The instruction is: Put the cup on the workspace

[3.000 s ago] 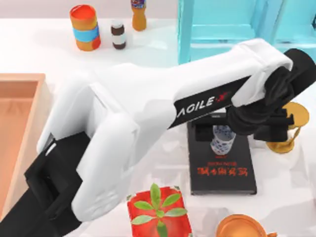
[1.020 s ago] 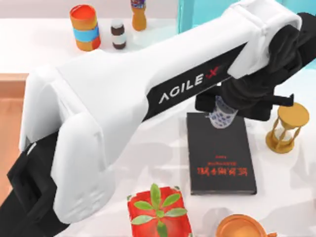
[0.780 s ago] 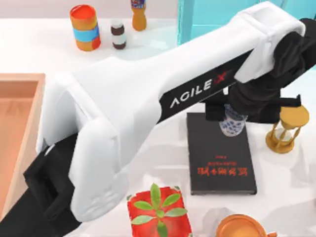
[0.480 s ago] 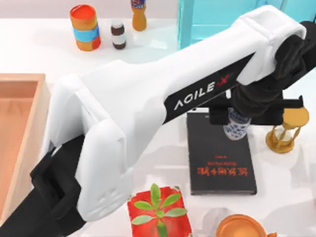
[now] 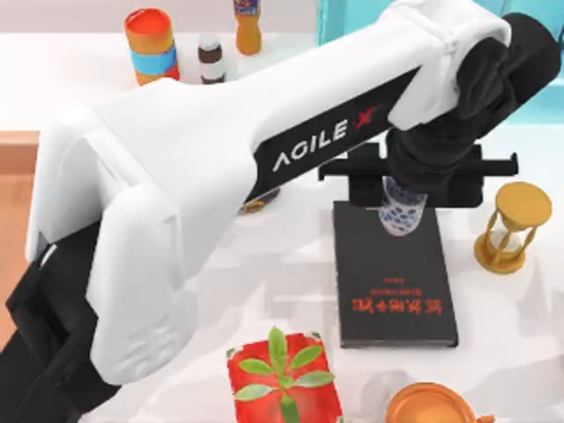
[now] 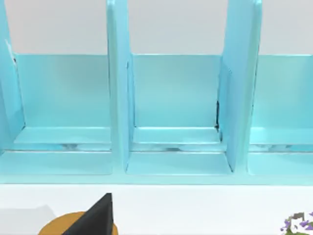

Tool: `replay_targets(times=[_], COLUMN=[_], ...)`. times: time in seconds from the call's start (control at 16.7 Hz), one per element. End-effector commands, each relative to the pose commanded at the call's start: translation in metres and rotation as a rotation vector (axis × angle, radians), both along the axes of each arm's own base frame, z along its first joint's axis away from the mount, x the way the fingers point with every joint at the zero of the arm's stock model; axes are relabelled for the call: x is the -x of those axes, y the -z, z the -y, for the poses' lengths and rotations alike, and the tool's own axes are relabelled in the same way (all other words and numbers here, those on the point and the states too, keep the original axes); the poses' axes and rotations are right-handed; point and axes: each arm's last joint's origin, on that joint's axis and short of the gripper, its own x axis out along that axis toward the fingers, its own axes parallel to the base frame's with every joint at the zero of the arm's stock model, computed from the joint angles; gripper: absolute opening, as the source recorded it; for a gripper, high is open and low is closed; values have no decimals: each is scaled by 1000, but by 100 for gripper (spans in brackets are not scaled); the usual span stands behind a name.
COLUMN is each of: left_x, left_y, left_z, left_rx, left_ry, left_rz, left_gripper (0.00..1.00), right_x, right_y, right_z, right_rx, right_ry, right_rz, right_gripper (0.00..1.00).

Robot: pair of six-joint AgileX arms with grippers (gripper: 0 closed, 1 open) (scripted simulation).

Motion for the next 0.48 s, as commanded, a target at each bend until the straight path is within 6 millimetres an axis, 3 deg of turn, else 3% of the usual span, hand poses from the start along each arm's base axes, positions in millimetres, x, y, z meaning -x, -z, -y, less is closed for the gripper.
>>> replay_targets(times=[0.48], left_x=[-1], left_y=[-14], left_z=[-52], left_rx=[-13], left_ry=[-2], left_rz=[-11], left_gripper=[0], right_x=[0], right_y=[0], right_z=[0], right_rx=[0], right_ry=[0], right_rz=[0], right_gripper=[100])
